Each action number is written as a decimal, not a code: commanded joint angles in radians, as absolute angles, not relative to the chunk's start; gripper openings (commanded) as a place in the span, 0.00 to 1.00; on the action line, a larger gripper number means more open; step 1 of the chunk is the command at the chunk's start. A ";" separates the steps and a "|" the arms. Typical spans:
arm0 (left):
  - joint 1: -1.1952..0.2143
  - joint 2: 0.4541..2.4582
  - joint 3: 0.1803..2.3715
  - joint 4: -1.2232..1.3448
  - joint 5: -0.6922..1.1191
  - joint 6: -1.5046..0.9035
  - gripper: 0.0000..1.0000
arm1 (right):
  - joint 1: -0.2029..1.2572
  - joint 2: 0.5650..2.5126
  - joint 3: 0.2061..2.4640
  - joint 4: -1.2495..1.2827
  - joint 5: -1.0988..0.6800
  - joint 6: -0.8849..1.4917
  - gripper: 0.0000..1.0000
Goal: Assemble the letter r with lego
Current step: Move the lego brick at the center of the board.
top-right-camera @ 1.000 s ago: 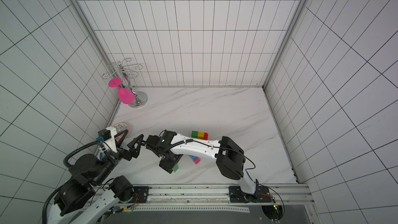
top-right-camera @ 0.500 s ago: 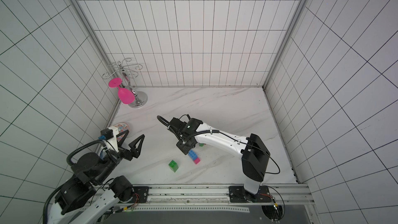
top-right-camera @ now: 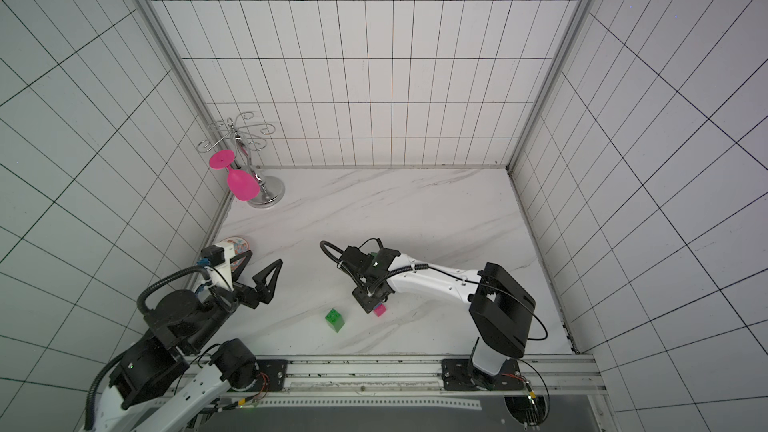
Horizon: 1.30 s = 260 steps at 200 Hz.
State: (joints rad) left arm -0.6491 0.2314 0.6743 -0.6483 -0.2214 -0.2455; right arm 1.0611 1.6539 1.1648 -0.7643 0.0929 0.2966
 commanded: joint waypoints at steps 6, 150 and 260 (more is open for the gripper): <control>-0.652 0.231 0.666 -0.644 -0.219 -0.244 0.95 | 1.072 1.636 1.119 -0.700 0.104 0.328 0.66; -0.652 0.248 0.666 -0.644 -0.215 -0.243 0.95 | 1.085 1.609 0.998 -0.582 0.084 0.342 0.53; -0.652 0.264 0.666 -0.643 -0.211 -0.243 0.95 | 1.096 1.659 1.009 -0.607 0.068 0.335 0.51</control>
State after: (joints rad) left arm -0.6491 0.2584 0.6735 -0.6483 -0.2157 -0.2447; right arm 1.0828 1.6348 1.0176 -0.5858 0.0692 0.3325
